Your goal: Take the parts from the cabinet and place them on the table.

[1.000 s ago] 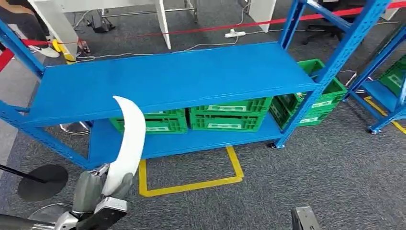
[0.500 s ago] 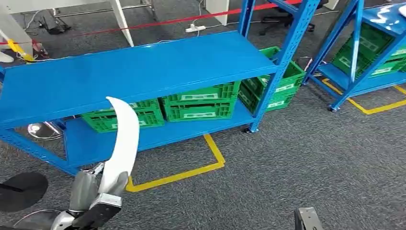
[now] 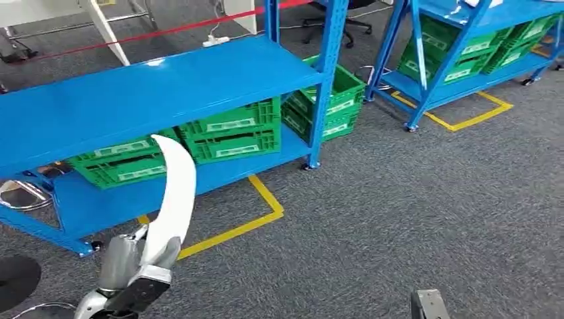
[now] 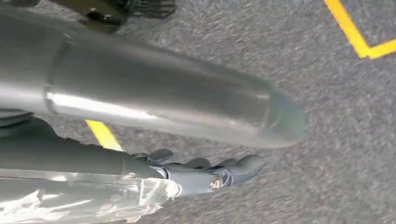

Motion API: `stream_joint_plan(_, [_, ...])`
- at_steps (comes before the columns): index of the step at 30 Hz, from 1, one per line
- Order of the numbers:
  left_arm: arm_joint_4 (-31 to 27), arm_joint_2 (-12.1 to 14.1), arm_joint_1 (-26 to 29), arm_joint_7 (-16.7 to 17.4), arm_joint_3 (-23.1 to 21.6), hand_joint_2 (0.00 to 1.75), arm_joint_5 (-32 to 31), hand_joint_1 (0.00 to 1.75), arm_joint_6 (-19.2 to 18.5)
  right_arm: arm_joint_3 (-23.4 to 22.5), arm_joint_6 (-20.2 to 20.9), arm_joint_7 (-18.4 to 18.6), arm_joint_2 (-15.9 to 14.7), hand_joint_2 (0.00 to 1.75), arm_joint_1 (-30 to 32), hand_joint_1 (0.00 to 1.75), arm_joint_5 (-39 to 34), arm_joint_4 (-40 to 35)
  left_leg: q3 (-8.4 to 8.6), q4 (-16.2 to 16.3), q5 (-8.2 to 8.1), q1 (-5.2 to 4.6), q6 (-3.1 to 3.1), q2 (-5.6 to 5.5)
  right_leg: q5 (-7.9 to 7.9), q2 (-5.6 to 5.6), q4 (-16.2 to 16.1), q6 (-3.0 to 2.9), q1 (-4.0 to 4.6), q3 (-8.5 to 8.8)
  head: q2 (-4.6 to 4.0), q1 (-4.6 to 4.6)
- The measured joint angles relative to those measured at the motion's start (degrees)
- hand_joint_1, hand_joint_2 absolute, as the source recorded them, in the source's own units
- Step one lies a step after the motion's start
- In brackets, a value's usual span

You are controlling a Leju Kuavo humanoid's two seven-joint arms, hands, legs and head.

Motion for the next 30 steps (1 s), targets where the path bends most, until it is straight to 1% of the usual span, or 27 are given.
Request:
stream_joint_plan(1, [0.1, 0.0, 0.1, 0.0, 0.0, 1.75, 0.0, 1.75, 0.0, 0.0, 0.0, 0.0, 0.0, 0.00, -0.1, 0.00, 0.0, 0.0, -0.55, 1.5, -3.15, 0.04, -0.50, -2.94, 0.73, 0.52, 0.0, -0.41, -0.07, -0.64, -0.02, -0.09])
stream_joint_plan(2, [0.1, 0.0, 0.2, 0.0, 0.0, 1.75, 0.1, 1.75, 0.0, 0.0, 0.0, 0.0, 0.0, 0.00, -0.3, 0.00, 0.0, 0.0, -1.30, 4.6, -6.75, 0.07, -0.66, -4.34, 1.46, 1.01, 0.0, -0.70, -0.10, -1.11, -0.02, -0.15])
stream_joint_plan(3, [0.2, 0.0, 0.2, 0.0, 0.1, 1.75, 0.2, 1.75, 0.0, -0.1, -0.1, 0.0, 0.0, 0.00, -0.5, 0.00, 0.0, 0.0, -2.36, 9.2, -10.55, 0.07, -0.74, -5.08, 2.40, 1.80, 0.1, -0.90, -0.08, -2.23, -0.02, -0.13])
stream_joint_plan(4, [0.3, 0.0, 0.1, 0.0, 0.1, 1.75, 0.2, 1.75, -0.1, -0.1, -0.1, 0.0, 0.0, 0.00, -0.6, 0.00, 0.0, 0.0, -3.18, 13.4, -12.89, 0.05, -0.68, -5.39, 3.26, 2.56, 0.1, -0.87, -0.03, -3.31, -0.02, -0.15])
stream_joint_plan(5, [0.5, 0.0, 0.1, -0.2, 0.1, 1.75, 0.4, 1.75, -0.2, -0.2, -0.2, -0.1, 0.0, 0.00, -0.4, 0.00, 0.0, 0.0, -3.38, 16.3, -13.49, 0.00, -0.56, -5.49, 4.09, 3.22, 0.2, -0.82, 0.03, -4.36, -0.02, -0.15])
stream_joint_plan(6, [0.6, 0.0, 0.1, -0.3, 0.1, 1.75, 0.6, 1.75, -0.2, -0.4, -0.2, -0.1, 0.0, 0.00, -0.2, 0.00, 0.0, 0.0, -2.79, 17.0, -12.35, -0.02, -0.35, -5.53, 4.82, 3.79, 0.3, -0.82, 0.06, -5.41, -0.02, -0.13])
stream_joint_plan(7, [0.7, 0.0, 0.0, -0.4, 0.1, 1.75, 0.7, 1.75, -0.3, -0.6, -0.2, -0.1, 0.0, 0.00, 0.0, 0.00, 0.0, 0.0, -1.41, 15.9, -10.19, -0.05, -0.08, -5.56, 5.50, 4.35, 0.5, -0.79, 0.06, -6.45, -0.02, -0.13])
stream_joint_plan(8, [0.9, 0.0, -0.1, -0.6, 0.2, 1.75, 0.9, 1.75, -0.4, -0.9, -0.3, -0.2, 0.0, 0.00, 0.2, 0.00, 0.0, 0.0, 1.29, 12.4, -7.52, -0.07, 0.31, -5.84, 6.31, 5.14, 0.7, -0.61, 0.06, -7.67, -0.02, -0.13])
stream_joint_plan(9, [1.0, 0.0, -0.3, -0.9, 0.2, 1.75, 1.1, 1.75, -0.5, -1.1, -0.3, -0.3, 0.0, 0.00, 0.2, 0.00, 0.1, 0.0, 4.19, 8.3, -6.26, -0.07, 0.72, -6.74, 6.96, 5.79, 0.9, -0.44, 0.05, -8.54, -0.02, -0.15])
stream_joint_plan(10, [1.1, 0.0, -0.5, -1.1, 0.2, 1.75, 1.2, 1.75, -0.6, -1.2, -0.3, -0.4, 0.0, 0.00, 0.2, 0.00, 0.2, 0.0, 7.77, 3.1, -6.96, -0.03, 1.21, -9.36, 7.69, 6.45, 1.0, -0.21, -0.11, -9.20, -0.02, -0.13])
stream_joint_plan(11, [1.2, -0.1, -0.6, -1.2, 0.2, 1.75, 1.4, 1.75, -0.6, -1.4, -0.4, -0.5, 0.0, 0.00, 0.1, 0.00, 0.2, 0.0, 10.22, -1.4, -8.44, 0.18, 1.52, -10.73, 8.18, 6.91, 1.2, 0.10, 0.30, -9.92, -0.02, 0.00])
stream_joint_plan(12, [1.3, -0.1, -0.8, -1.4, 0.2, 1.75, 1.5, 1.75, -0.7, -1.6, -0.5, -0.7, 0.0, 0.00, 0.2, 0.00, 0.3, 0.0, 9.94, -1.4, -8.58, 0.00, 1.08, -10.39, 9.19, 7.51, 0.9, 0.33, 0.09, -10.02, 0.00, -0.09])
stream_joint_plan(13, [1.5, -0.1, -0.9, -1.5, 0.2, 1.75, 1.6, 1.75, -0.7, -2.0, -0.5, -0.8, 0.0, 0.00, 0.4, 0.00, 0.4, 0.0, 9.57, -1.4, -8.34, -0.09, 1.17, -9.87, 9.91, 8.18, 0.5, 0.74, -0.07, -10.21, -0.02, -0.18])
stream_joint_plan(14, [1.7, -0.1, -1.0, -1.7, 0.2, 1.75, 1.8, 1.75, -0.8, -2.4, -0.5, -0.9, 0.0, 0.00, 0.8, 0.00, 0.5, 0.0, 9.23, -1.2, -7.90, -0.35, 1.45, -9.23, 10.67, 8.78, 0.2, 1.24, -0.17, -10.41, -0.02, -0.25])
stream_joint_plan(15, [1.9, -0.3, -1.2, -1.9, 0.2, 1.75, 2.0, 1.75, -1.1, -2.7, -0.5, -0.9, -0.4, 0.00, 1.2, 0.00, 0.5, 0.0, 8.73, -1.5, -7.09, 0.42, 1.97, -8.11, 11.19, 9.27, 0.1, 1.52, -0.26, -10.75, -0.02, -0.07])
stream_joint_plan(16, [2.1, -0.3, -1.5, -2.0, 0.3, 1.75, 2.1, 1.75, -1.5, -2.9, -0.5, -1.0, -0.1, 0.00, 1.7, 0.00, 0.5, 0.0, 8.19, -1.5, -6.72, 0.26, 2.18, -7.50, 8.90, 6.54, 1.2, 1.77, 0.01, -11.62, -0.02, 0.10])
stream_joint_plan(17, [2.3, -0.5, -1.4, -2.3, 0.3, 1.75, 2.2, 1.75, -1.7, -3.1, -0.5, -1.1, -0.2, 0.00, 1.9, 0.00, 0.6, 0.0, 7.62, -1.5, -6.21, 0.22, 2.55, -6.88, 5.06, 4.32, 4.3, 2.03, -0.02, -12.71, 0.00, 0.79])
stream_joint_plan(19, [2.7, -0.5, -1.5, -2.5, 0.4, 1.75, 2.8, 1.75, -2.3, -3.7, -0.5, -1.2, -0.2, 0.00, 1.6, 0.00, 0.8, 0.0, 6.45, -1.5, -5.18, 0.18, 2.58, -5.18, -1.10, 2.51, 13.1, 2.60, -0.25, -14.81, -0.02, 0.85])
stream_joint_plan(20, [2.9, -0.5, -1.5, -2.8, 0.4, 1.75, 3.6, 1.75, -2.8, -3.9, -0.5, -1.2, -0.2, 0.00, 1.7, 0.00, 1.0, 0.0, 5.73, -1.4, -4.67, 0.19, 2.54, -4.27, -2.23, 2.09, 17.5, 2.90, -0.45, -15.61, -0.02, 0.85])
stream_joint_plan(21, [3.1, -0.5, -1.6, -3.2, 0.4, 1.75, 4.4, 1.75, -3.3, -4.2, -0.5, -1.2, -0.2, 0.00, 1.8, 0.00, 1.2, 0.0, 5.10, -1.4, -4.10, 0.22, 2.44, -3.33, -1.03, 1.94, 20.3, 3.19, -0.75, -15.62, -0.02, 0.87])
stream_joint_plan(22, [3.3, -0.6, -1.6, -3.6, 0.5, 1.75, 5.2, 1.75, -3.8, -4.5, -0.6, -1.3, -0.2, 0.00, 2.0, 0.00, 1.4, 0.0, 4.41, -1.3, -3.60, 0.22, 2.26, -2.54, 1.39, 1.87, 20.4, 3.44, -0.98, -14.51, -0.02, 0.85])
stream_joint_plan(23, [3.5, -0.6, -1.7, -3.9, 0.5, 1.75, 5.8, 1.75, -4.1, -4.8, -0.6, -1.3, -0.2, 0.00, 2.1, 0.00, 1.6, 0.0, 3.76, -1.2, -3.19, 0.24, 2.02, -1.88, 3.54, 1.58, 18.5, 3.57, -1.14, -12.41, -0.02, 0.87])
stream_joint_plan(24, [3.6, -0.7, -1.8, -4.2, 0.6, 1.75, 6.3, 1.75, -4.4, -5.1, -0.6, -1.4, -0.2, 0.00, 2.1, 0.00, 1.7, 0.0, 3.27, -1.1, -2.83, 0.26, 1.74, -1.24, 4.52, 0.80, 14.5, 3.63, -1.24, -9.08, -0.02, 0.83])
stream_joint_plan(25, [3.8, -0.9, -2.0, -4.5, 0.7, 1.75, 6.9, 1.75, -4.7, -5.4, -0.6, -1.4, -0.2, 0.00, 2.0, 0.00, 1.8, 0.0, 3.08, -0.9, -2.58, 0.19, 1.38, -0.72, 3.67, -1.16, 8.9, 3.66, -1.29, -4.50, -0.02, 0.85])
stream_joint_plan(26, [3.8, -1.0, -2.1, -4.7, 0.7, 1.75, 7.1, 1.75, -4.8, -5.4, -0.6, -1.5, -0.2, 0.00, 1.7, 0.00, 1.9, -0.1, 2.79, -0.7, -2.53, -0.11, 1.05, -0.14, 1.17, -3.06, 3.6, 3.64, -0.98, -0.20, -0.02, 1.01])
stream_joint_plan(27, [3.9, -1.1, -2.5, -4.9, 0.8, 1.75, 7.4, 1.75, -4.8, -5.6, -0.6, -1.6, -0.2, 0.00, 1.5, 0.00, 1.9, -0.3, 2.73, -0.5, -2.29, -0.30, 0.68, 0.63, -0.25, -2.60, 1.0, 2.22, -0.67, 0.69, -0.02, 0.75])
stream_joint_plan(30, [4.3, -1.7, -3.4, -4.9, 0.9, 1.75, 7.8, 1.75, -5.2, -6.5, -0.6, -1.7, -0.2, 0.00, 2.1, 0.00, 2.2, -0.3, 2.69, -0.3, -1.82, -0.07, -0.28, 2.33, -0.21, -0.92, 1.0, 0.56, -0.54, -0.91, -0.02, 0.83])
